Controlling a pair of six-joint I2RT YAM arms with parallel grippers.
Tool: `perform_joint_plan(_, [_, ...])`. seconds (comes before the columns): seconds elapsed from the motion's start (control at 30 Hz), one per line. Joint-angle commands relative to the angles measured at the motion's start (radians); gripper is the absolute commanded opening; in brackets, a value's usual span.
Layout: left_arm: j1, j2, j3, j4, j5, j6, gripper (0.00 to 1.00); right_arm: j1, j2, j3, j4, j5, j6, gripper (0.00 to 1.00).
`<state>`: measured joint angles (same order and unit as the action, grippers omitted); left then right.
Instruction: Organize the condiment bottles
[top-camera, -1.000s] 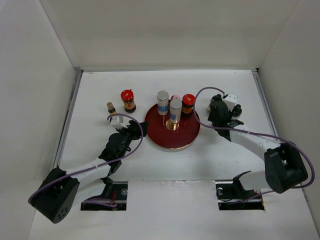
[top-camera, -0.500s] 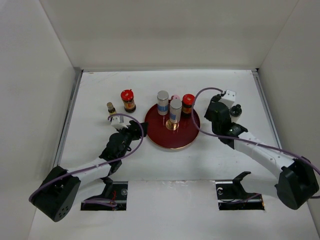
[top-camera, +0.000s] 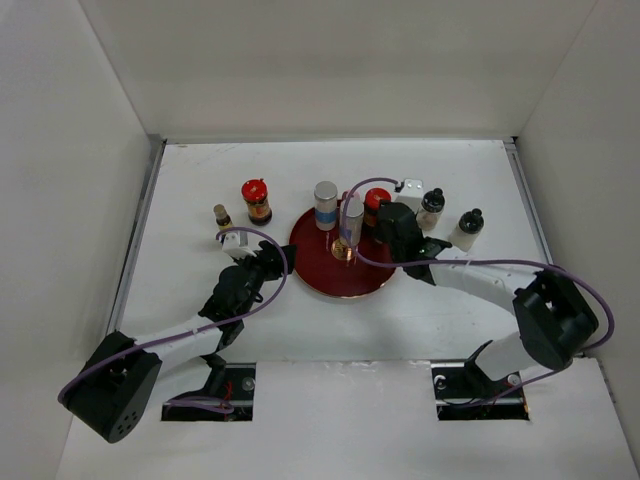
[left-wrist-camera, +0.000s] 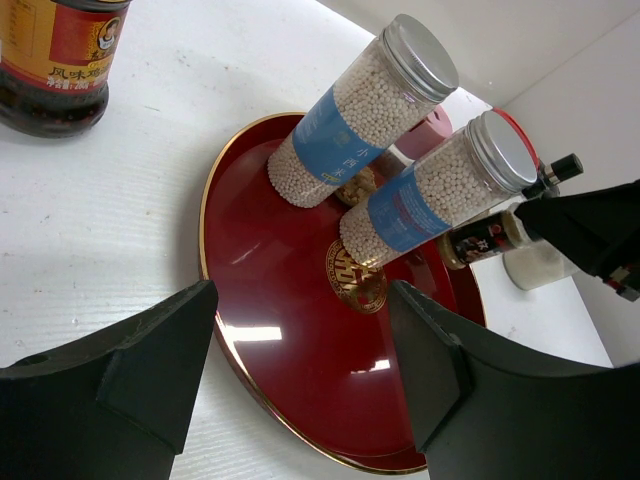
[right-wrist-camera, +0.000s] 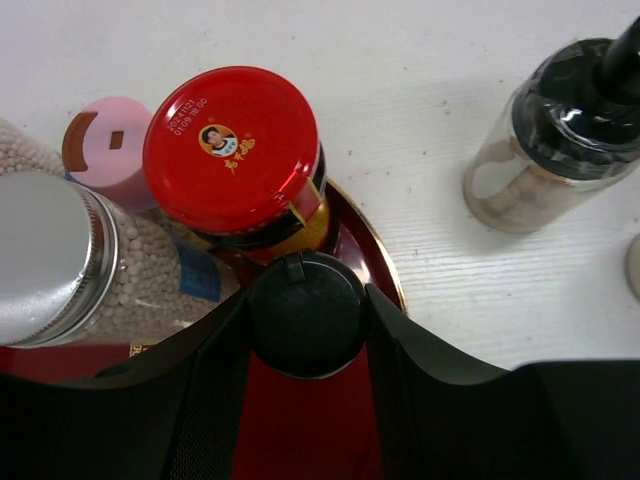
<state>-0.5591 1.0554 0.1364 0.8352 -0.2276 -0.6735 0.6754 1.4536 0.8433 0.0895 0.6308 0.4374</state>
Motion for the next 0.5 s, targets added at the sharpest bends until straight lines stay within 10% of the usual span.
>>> perform_joint_plan(0.0, [0.000,-0.018,0.028,0.067,0.004,-0.003,0.68,0.003,0.022,0.053,0.102,0.007,0.001,0.41])
perform_joint_plan(0.47, [0.001,-0.011,0.029,0.068,0.001,-0.001,0.68,-0.012,0.070,0.011,0.125,0.036,-0.011,0.43])
